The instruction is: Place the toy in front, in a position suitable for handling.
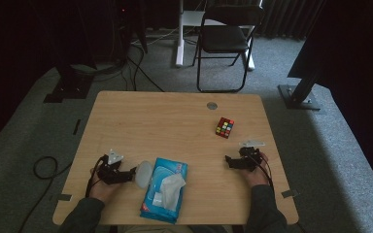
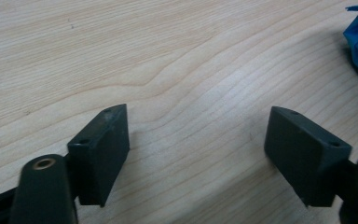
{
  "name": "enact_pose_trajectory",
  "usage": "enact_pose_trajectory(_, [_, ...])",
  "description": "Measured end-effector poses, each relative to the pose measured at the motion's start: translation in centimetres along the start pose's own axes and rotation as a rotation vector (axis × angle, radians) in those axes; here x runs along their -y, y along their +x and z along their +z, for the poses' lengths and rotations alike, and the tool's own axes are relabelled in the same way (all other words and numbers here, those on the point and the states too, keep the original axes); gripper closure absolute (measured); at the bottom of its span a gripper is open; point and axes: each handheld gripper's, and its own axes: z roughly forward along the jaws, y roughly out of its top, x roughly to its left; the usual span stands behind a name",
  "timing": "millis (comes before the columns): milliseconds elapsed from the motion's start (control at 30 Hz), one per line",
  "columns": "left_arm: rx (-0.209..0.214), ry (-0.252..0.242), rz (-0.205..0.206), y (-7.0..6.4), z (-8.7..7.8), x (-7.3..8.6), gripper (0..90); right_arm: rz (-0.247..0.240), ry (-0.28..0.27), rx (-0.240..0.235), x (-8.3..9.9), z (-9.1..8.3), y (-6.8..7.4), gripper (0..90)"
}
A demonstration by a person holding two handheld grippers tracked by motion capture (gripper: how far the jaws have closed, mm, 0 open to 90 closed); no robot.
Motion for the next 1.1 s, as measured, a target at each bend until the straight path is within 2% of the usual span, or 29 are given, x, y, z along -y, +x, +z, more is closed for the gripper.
enact_pose_trajectory(100, [0.029,0.002,-0.039,0.4,-0.4,-0.1,29.8,-0.001,0.0,0.0,0.0,0.0,0.0,10.4])
enact_pose_trajectory(133, [0.029,0.002,-0.039,0.4,-0.4,-0.1,32.6,-0.001,0.0,0.0,0.0,0.0,0.0,10.4])
enact_pose_trajectory(167, [0.054,0.001,-0.074,0.7,-0.6,0.0,33.9,0.0,0.0,0.001,0.0,0.0,0.0,10.5])
enact_pose_trajectory(333, [0.071,0.003,-0.082,0.6,-0.9,-0.1,36.2,0.002,-0.004,0.003,0.1,-0.1,0.2,13.5])
enact_pose_trajectory(467, [0.104,-0.027,-0.089,0.1,-1.6,-0.3,36.7,0.006,0.001,0.009,0.1,-0.3,0.4,15.8])
enact_pose_trajectory(533, [0.131,-0.054,-0.092,-0.3,-2.3,-0.4,36.6,0.014,0.015,0.016,0.0,-0.4,0.6,21.8])
enact_pose_trajectory(567, [0.137,-0.06,-0.088,-0.5,-2.6,-0.4,36.3,0.021,0.042,0.027,-0.3,-0.8,0.8,30.9])
enact_pose_trajectory(667, [0.146,-0.078,-0.058,-1.2,-3.5,-0.7,36.2,-0.002,0.047,0.015,-0.7,-1.3,1.8,33.4])
enact_pose_trajectory(733, [0.156,-0.088,-0.04,-1.9,-4.1,-0.7,36.0,-0.018,0.03,-0.005,-1.0,-1.7,2.8,33.5])
enact_pose_trajectory(867, [0.174,-0.075,0.009,-3.0,-5.2,-0.2,35.5,-0.049,-0.01,-0.06,-1.8,-2.0,4.9,32.4])
enact_pose_trajectory(900, [0.174,-0.075,0.009,-3.0,-5.2,-0.2,35.5,-0.049,-0.01,-0.06,-1.8,-2.0,4.9,32.4])
enact_pose_trajectory(933, [0.194,-0.062,0.016,-3.3,-5.8,0.3,35.5,-0.086,-0.008,-0.07,-2.2,-1.9,5.8,31.4])
enact_pose_trajectory(967, [0.199,-0.064,0.02,-3.4,-6.1,0.5,35.5,-0.097,-0.013,-0.079,-2.4,-1.9,6.2,31.1])
enact_pose_trajectory(1067, [0.211,-0.053,0.037,-3.8,-7.0,1.2,34.1,-0.11,-0.03,-0.12,-2.9,-2.2,7.2,30.4])
enact_pose_trajectory(1100, [0.211,-0.053,0.037,-3.8,-7.0,1.2,33.3,-0.11,-0.03,-0.12,-2.9,-2.2,7.2,30.4])
